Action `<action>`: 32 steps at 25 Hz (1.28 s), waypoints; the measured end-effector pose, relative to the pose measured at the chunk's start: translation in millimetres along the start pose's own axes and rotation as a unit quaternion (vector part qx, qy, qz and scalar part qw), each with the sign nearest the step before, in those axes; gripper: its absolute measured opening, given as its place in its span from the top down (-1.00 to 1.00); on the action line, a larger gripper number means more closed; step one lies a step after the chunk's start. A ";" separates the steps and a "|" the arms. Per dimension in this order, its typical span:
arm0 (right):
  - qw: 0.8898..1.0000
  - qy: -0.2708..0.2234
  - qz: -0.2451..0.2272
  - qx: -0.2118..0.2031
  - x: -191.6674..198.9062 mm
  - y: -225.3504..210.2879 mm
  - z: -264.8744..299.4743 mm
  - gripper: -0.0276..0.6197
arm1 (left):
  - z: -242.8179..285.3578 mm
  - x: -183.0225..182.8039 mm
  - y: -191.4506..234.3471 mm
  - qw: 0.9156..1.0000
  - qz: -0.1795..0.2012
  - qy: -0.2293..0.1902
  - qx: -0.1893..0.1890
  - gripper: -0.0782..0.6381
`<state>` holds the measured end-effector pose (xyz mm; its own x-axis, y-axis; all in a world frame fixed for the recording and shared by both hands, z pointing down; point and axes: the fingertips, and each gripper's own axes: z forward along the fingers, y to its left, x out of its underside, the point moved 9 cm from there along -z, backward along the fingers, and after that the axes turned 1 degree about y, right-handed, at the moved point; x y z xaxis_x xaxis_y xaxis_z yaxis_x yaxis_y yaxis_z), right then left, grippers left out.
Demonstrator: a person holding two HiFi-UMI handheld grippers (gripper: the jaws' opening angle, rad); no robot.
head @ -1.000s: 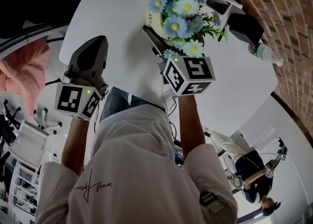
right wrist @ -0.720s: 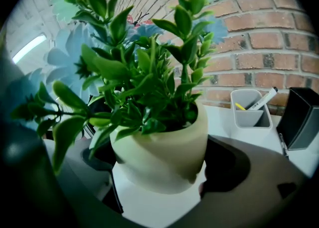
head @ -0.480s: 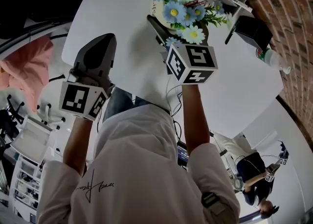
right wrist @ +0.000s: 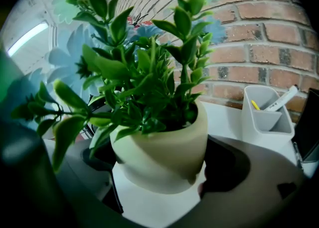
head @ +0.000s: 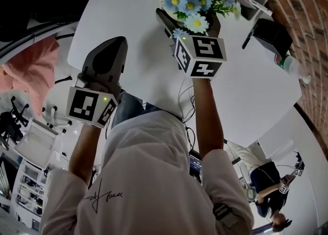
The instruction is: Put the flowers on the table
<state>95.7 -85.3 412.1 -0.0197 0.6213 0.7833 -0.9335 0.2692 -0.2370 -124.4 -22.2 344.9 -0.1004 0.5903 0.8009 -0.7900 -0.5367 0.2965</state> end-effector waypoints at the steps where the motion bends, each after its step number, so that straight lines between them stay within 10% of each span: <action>1: 1.000 0.002 -0.002 0.001 0.2 -0.7 2.3 -0.64 | 0.8 0.7 0.3 1.000 -0.001 0.002 0.000 0.77; 32: 0.996 0.006 -0.073 0.048 10.3 -8.1 57.3 -0.64 | 20.4 7.7 3.0 1.000 0.000 0.023 0.016 0.77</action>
<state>82.6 -123.2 455.0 0.1226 0.5893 0.7985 -0.9563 0.2854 -0.0638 -115.1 -31.6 362.6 -0.1293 0.6171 0.7762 -0.7707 -0.5551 0.3130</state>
